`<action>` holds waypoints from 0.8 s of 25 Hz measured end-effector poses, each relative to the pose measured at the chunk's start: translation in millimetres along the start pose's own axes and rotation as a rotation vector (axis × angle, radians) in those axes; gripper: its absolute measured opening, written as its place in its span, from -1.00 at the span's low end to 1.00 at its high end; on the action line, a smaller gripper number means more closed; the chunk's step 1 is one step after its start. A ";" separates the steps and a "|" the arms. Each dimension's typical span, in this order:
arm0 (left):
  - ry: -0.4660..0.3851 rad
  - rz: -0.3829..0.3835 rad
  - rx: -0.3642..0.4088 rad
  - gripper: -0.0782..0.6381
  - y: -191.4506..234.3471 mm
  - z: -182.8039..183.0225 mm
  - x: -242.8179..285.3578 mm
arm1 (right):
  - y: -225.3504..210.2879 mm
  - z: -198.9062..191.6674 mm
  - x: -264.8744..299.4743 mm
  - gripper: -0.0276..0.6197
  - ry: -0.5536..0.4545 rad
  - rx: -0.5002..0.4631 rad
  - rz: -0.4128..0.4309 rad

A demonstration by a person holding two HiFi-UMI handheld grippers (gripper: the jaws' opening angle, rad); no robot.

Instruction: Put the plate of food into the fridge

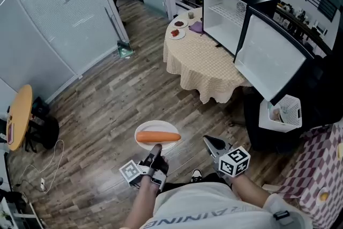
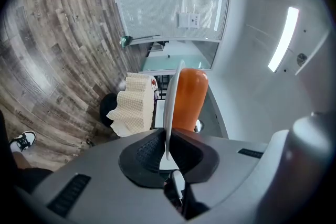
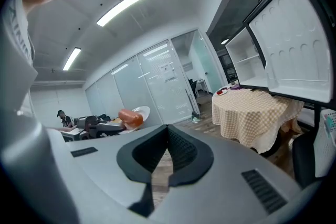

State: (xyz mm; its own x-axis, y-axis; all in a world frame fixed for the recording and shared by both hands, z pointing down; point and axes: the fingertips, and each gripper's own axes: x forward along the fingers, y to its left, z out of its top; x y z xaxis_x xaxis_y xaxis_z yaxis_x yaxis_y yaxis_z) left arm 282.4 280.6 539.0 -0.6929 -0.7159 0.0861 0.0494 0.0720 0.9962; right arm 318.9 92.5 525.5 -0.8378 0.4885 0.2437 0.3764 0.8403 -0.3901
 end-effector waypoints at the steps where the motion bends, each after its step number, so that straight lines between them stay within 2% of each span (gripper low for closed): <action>1: -0.005 0.003 0.000 -0.70 -1.4 3.1 7.9 | -9.5 4.6 5.3 -0.85 0.000 -0.002 0.001; 8: -0.005 0.031 0.002 -0.70 0.4 21.6 49.1 | -50.3 19.8 33.9 -0.84 -0.011 0.050 -0.004; 12: 0.026 0.036 -0.003 -0.70 3.5 34.0 81.6 | -65.0 25.9 54.5 -0.85 -0.011 0.066 -0.010; 20: 0.091 0.027 -0.036 -0.70 9.0 86.1 153.4 | -105.6 55.6 108.0 -0.85 -0.023 0.069 -0.099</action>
State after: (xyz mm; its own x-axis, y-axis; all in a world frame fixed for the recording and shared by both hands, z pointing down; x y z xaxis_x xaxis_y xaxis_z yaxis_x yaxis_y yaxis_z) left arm 114.6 231.2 559.9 -0.6228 -0.7743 0.1124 0.0943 0.0683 0.9932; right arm 166.7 43.5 543.7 -0.8786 0.3978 0.2642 0.2638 0.8654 -0.4260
